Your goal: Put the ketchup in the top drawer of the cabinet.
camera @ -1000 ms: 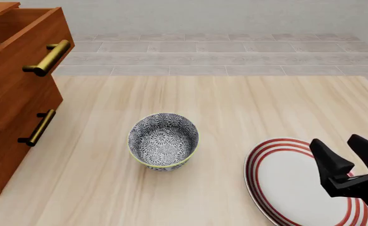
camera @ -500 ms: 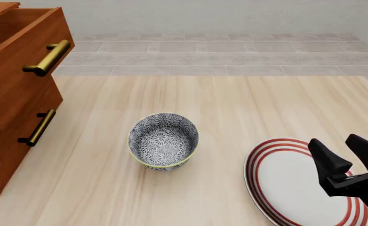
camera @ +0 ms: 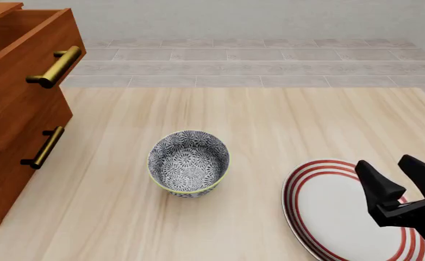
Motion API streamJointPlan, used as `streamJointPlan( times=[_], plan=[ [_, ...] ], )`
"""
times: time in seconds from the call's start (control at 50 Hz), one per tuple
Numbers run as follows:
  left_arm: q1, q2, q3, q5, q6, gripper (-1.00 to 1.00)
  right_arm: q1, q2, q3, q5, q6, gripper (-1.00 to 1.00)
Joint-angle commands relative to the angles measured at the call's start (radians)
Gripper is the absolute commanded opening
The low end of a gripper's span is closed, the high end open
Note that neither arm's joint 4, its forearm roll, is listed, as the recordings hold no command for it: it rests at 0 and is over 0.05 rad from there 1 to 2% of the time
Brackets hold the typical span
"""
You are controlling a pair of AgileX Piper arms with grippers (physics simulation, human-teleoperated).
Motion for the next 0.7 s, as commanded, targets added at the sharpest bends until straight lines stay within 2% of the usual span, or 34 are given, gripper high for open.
streamJointPlan(
  times=[0.02, 0.32, 0.54, 0.7],
  plan=[
    [-0.035, -0.073, -0.031, 0.063, 0.009, 1.0, 0.0, 0.002, 0.0, -0.002, 0.0, 1.0],
    [-0.097, -0.22, -0.096, 0.199, 0.019, 1.0, 0.001, -0.007, 0.0, 0.007, 0.0, 1.0],
    [-0.15, -0.342, -0.068, 0.257, 0.059, 1.0, 0.003, 0.001, 0.0, 0.002, 0.001, 1.0],
    [-0.192, -0.421, -0.059, 0.299, 0.05, 1.0, -0.001, -0.022, 0.0, 0.021, 0.002, 1.0]
  ],
)
